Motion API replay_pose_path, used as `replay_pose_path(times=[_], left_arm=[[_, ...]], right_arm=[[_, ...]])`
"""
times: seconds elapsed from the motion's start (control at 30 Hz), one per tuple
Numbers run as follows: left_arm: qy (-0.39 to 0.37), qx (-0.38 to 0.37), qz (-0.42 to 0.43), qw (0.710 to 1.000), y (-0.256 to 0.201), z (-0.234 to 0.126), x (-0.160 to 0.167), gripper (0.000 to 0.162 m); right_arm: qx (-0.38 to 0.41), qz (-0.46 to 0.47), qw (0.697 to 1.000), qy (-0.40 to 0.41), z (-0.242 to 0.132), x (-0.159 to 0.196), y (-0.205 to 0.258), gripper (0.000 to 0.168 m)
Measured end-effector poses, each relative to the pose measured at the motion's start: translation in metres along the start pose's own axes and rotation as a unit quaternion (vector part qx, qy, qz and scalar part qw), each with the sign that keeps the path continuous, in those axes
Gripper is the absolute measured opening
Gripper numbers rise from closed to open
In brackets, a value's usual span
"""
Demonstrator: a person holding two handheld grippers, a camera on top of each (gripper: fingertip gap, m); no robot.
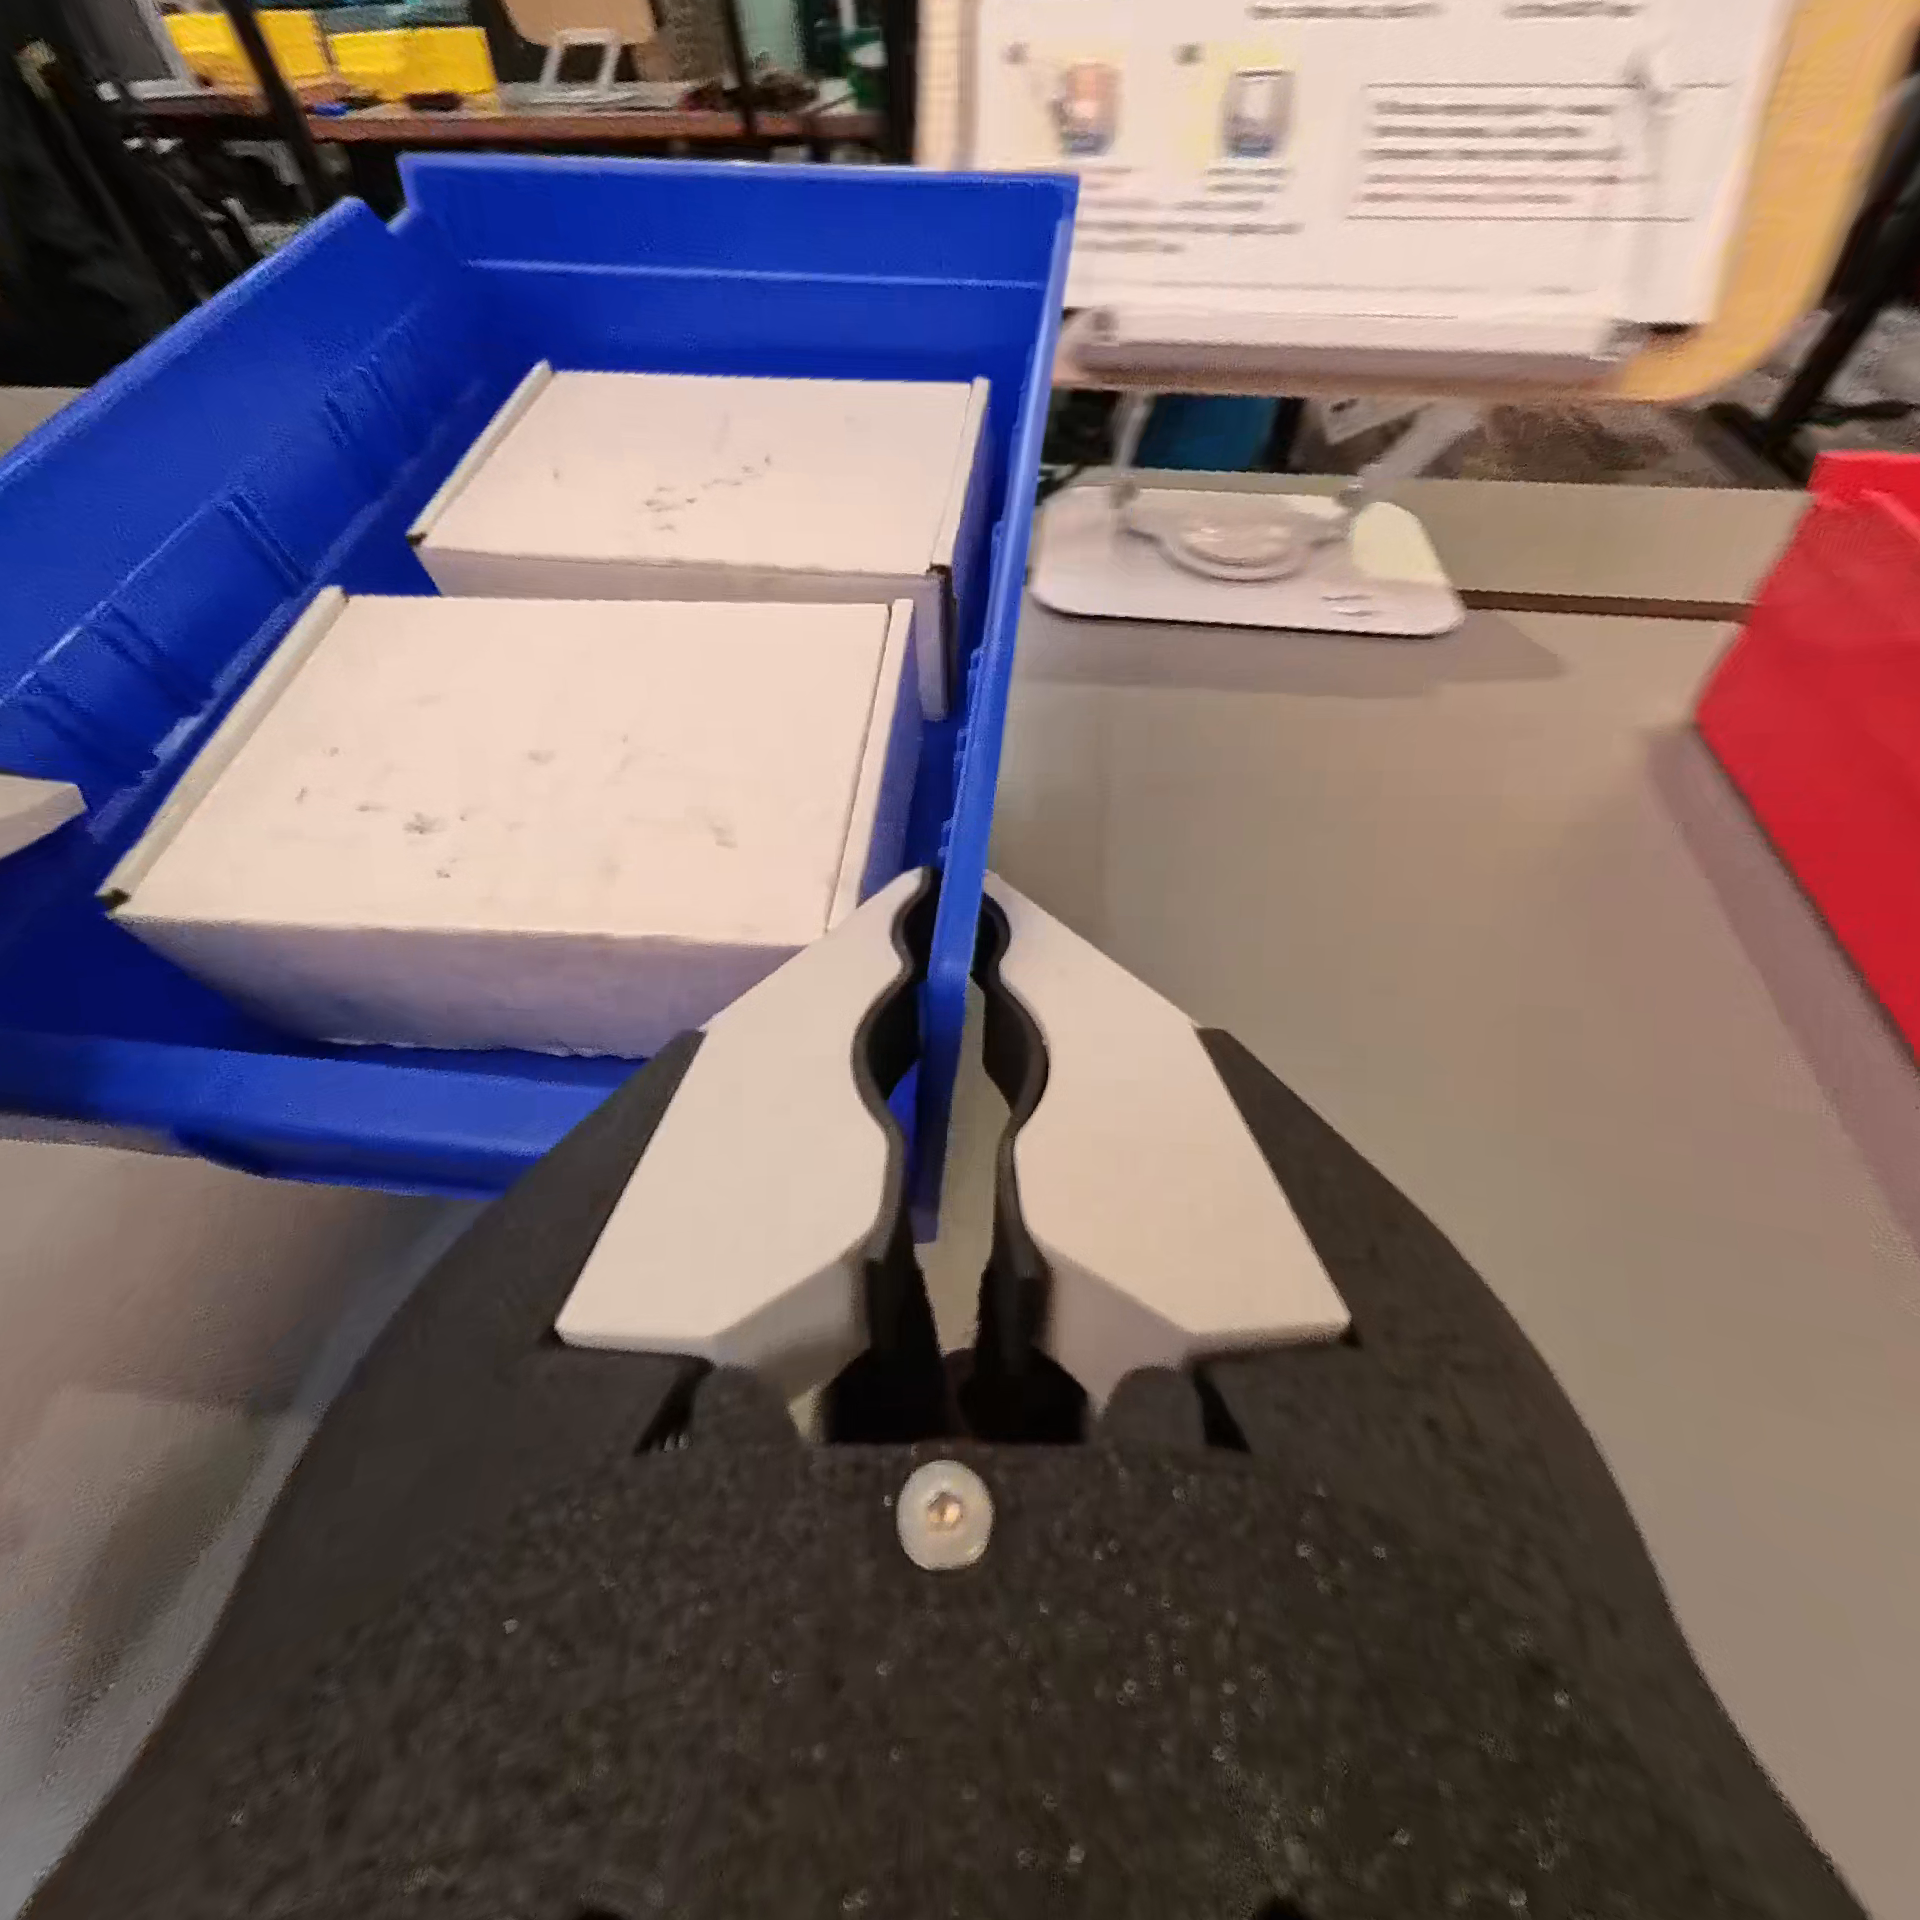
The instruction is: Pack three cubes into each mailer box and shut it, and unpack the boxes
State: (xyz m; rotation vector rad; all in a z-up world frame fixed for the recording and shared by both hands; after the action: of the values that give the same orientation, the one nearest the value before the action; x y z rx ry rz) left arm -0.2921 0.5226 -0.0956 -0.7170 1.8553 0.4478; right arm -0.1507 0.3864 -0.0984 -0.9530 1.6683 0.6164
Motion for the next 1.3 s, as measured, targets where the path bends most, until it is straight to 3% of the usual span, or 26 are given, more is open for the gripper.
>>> replay_pose_path(times=[0.17, 0.37, 0.57, 0.63, 0.67, 0.8, 0.93, 1.1, 1.2, 1.3], left_arm=[[0.025, -0.034, -0.015, 0.999, 0.070, 0.010, 0.011, 0.001], [0.071, -0.032, -0.033, 0.996, 0.099, 0.037, 0.033, 0.002], [0.066, -0.031, -0.076, 0.994, 0.103, 0.040, 0.031, 0.002], [0.048, -0.033, -0.098, 0.993, 0.105, 0.037, 0.024, 0.017], [0.033, -0.032, -0.110, 0.993, 0.106, 0.032, 0.018, 0.024], [-0.093, 0.026, -0.158, 0.983, 0.098, -0.009, -0.023, 0.041], [-0.159, 0.050, -0.142, 0.976, 0.072, -0.046, -0.040, 0.038], [-0.099, 0.033, -0.172, 0.980, 0.033, -0.051, -0.009, 0.023], [-0.053, 0.082, -0.168, 0.981, 0.000, -0.054, 0.008, 0.025], [-0.006, 0.091, -0.130, 0.987, -0.019, -0.053, 0.025, 0.036]], right_arm=[[-0.027, -0.024, 0.999, 0.031, 0.038, 0.003, 0.063, 0.004], [-0.043, -0.005, 0.997, 0.071, 0.067, 0.021, 0.085, 0.004], [-0.133, -0.065, 0.987, 0.055, 0.060, 0.014, 0.081, 0.014], [-0.170, -0.092, 0.981, 0.035, 0.043, 0.002, 0.069, 0.032], [-0.194, -0.093, 0.976, 0.033, 0.032, -0.003, 0.061, 0.033], [-0.230, -0.069, 0.971, 0.010, -0.018, -0.019, -0.002, 0.036], [-0.247, 0.003, 0.968, 0.052, -0.043, -0.004, -0.089, 0.056], [-0.112, 0.061, 0.991, 0.042, -0.064, 0.032, -0.220, 0.059], [-0.024, 0.043, 0.998, 0.043, -0.087, 0.064, -0.282, 0.059], [0.017, 0.086, 0.993, 0.078, -0.105, 0.090, -0.320, 0.063]])
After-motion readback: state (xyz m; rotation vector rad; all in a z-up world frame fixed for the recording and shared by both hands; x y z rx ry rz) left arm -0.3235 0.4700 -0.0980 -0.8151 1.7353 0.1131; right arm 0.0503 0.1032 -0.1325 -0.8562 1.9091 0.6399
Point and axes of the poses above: each gripper's, where its closed fingertips meet, z out along the fingers, x out of its underside, y = z × x across the jaws, the point moved 4 cm from there along -z, back along the fingers, and after that the axes turned 5 degrees about -z, right-handed, at the moved point
